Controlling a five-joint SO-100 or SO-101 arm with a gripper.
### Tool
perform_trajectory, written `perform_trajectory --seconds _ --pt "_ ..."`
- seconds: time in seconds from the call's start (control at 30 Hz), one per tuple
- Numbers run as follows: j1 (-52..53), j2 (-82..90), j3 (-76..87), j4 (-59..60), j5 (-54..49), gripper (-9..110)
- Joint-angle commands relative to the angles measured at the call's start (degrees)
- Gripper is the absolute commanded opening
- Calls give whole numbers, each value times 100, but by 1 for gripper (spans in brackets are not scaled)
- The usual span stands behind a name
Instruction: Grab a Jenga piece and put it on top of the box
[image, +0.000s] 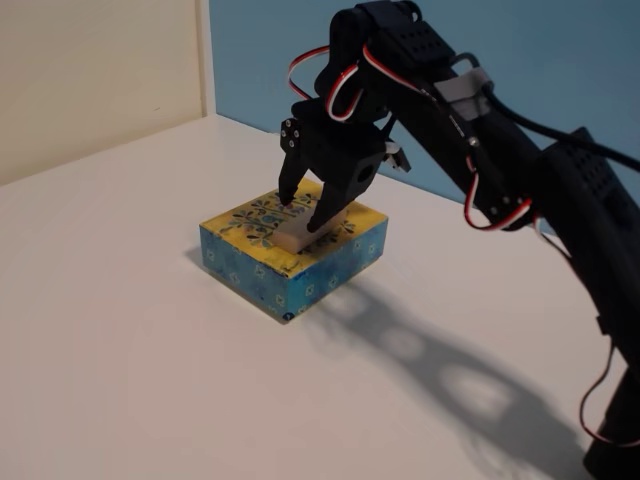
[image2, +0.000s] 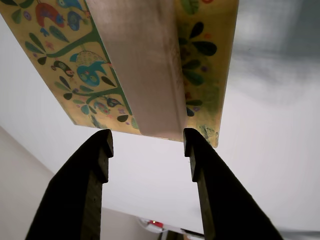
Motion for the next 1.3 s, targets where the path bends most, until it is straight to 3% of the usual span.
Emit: perform_trajectory --seconds 0.0,0.27,1.1,1.27 --pt "-35 220 -158 79 0 15" --pt "-35 940 466 105 -18 0" --pt "-316 4377 4395 53 9 0" --pt "-325 5300 5766 -501 -26 0"
